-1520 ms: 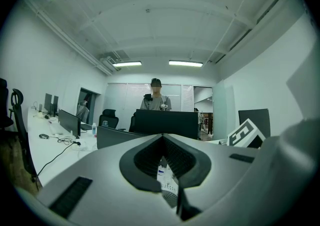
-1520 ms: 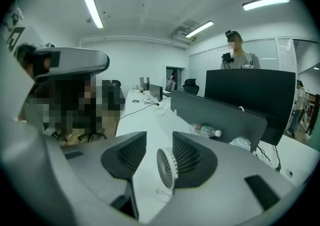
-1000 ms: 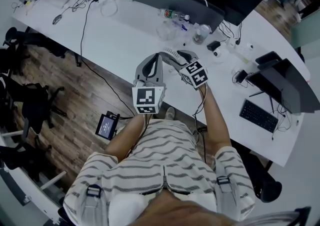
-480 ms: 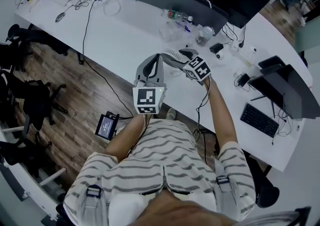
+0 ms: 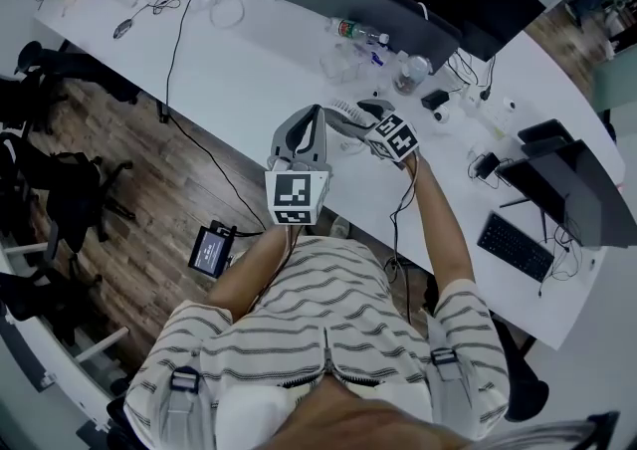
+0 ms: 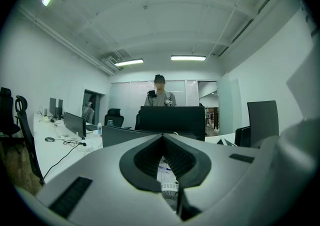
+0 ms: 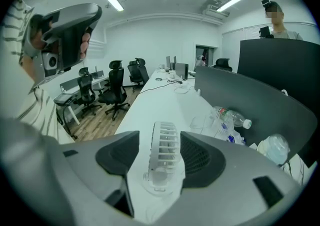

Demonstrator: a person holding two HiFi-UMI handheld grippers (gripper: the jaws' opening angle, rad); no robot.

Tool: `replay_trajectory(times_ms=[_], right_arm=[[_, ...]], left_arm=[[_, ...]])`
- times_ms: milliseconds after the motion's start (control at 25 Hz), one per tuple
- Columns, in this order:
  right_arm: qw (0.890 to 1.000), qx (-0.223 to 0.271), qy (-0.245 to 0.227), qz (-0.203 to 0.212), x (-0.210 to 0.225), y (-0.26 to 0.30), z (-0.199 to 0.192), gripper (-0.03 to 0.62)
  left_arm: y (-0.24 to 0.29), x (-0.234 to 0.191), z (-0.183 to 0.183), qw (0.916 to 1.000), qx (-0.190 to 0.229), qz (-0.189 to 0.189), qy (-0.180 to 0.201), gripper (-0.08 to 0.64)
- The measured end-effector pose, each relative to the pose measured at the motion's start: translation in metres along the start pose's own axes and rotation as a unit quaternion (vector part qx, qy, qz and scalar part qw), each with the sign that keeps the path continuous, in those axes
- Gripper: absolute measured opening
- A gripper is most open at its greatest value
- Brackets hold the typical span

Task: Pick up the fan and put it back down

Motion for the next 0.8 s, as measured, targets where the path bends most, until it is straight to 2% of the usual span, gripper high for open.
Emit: replay_trajectory(times_ms=[160, 480, 800], right_arm=[[1.000, 0.003, 0.022, 0.010, 0.010, 0.008, -0.001, 0.242], [0.999, -0.002, 0.029, 0.013, 0.015, 0.020, -0.009, 0.246], [0.999, -0.033, 0.013, 0.018, 0.015, 0.032, -0.007, 0.245]], left_arm=[[0.003, -0.001, -0.001, 1.0000, -0.001, 0.002, -0.003, 0.006], [0.005, 0.001, -0.004, 1.0000, -0.003, 0.003, -0.003, 0.006], [0.007, 0.001, -0.004, 1.0000, -0.007, 0.001, -0.003, 0.006]])
Point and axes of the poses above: the fingertips, and each gripper's own axes: y forward along the fingers, x to its right, z out of its top, the point moved 8 cm from there along -y, backward along the fingers, and after that the axes turned 1 degree about -y, right-handed, at the moved point
